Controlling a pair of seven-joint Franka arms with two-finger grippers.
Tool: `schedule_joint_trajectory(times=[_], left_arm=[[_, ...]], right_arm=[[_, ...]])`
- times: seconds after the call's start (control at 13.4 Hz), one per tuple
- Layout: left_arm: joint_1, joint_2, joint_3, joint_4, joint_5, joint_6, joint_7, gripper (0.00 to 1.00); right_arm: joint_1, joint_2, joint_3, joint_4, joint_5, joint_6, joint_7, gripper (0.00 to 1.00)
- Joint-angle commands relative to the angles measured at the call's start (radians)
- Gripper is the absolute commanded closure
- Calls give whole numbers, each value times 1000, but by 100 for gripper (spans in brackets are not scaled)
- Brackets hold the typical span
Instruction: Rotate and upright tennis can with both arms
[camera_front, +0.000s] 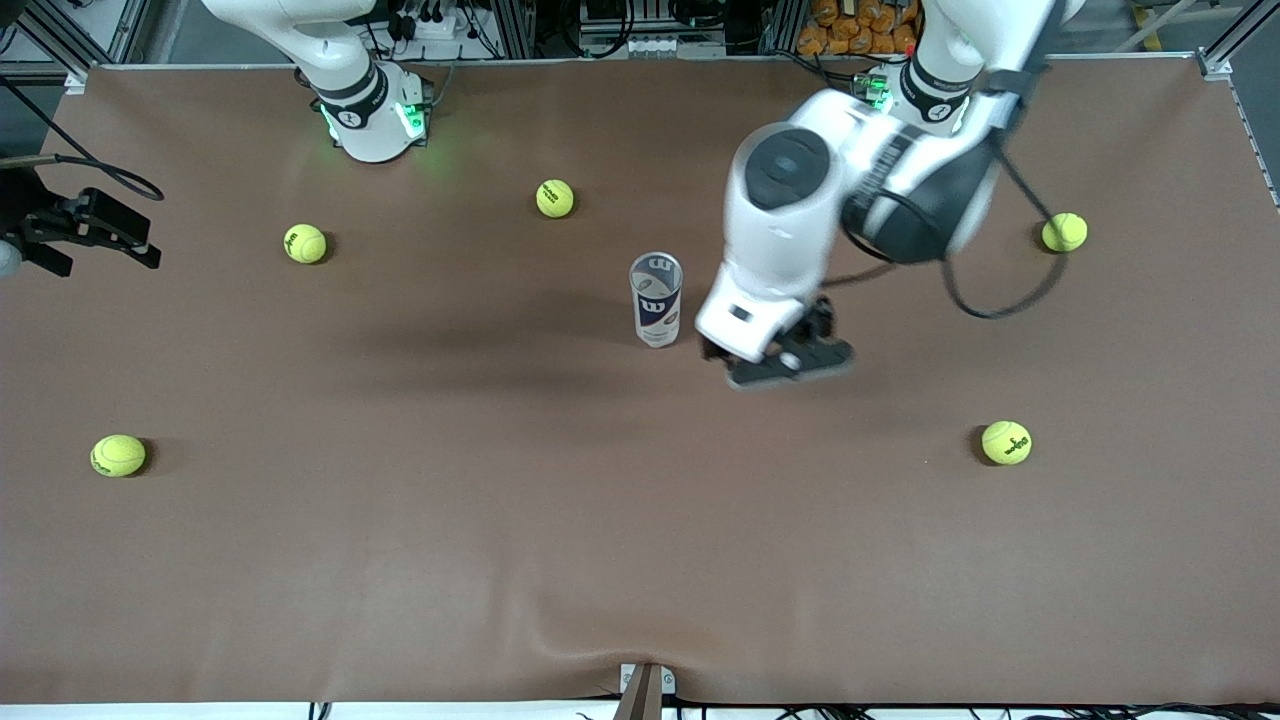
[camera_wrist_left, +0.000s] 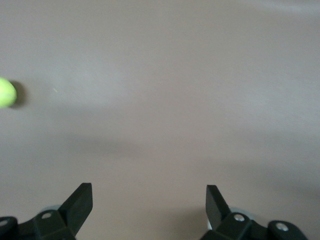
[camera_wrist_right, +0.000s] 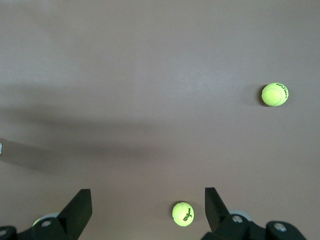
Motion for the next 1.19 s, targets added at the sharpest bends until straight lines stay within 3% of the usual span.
schedule_joint_trajectory(times=[0.0, 0.6, 0.97, 1.12], left_arm=[[85, -12, -12, -2, -12, -14, 84, 0], [216, -57, -19, -8, -17, -58, 267, 0], [323, -72, -20, -2, -78, -66, 412, 0], [320, -107, -13, -8, -86, -74, 439, 0]], right_arm=[[-14, 5, 12, 11, 2, 0, -12, 0], [12, 0, 13, 8, 8, -48, -59, 0], [14, -12, 13, 8, 8, -84, -65, 0], [14, -11, 13, 8, 7, -81, -65, 0]])
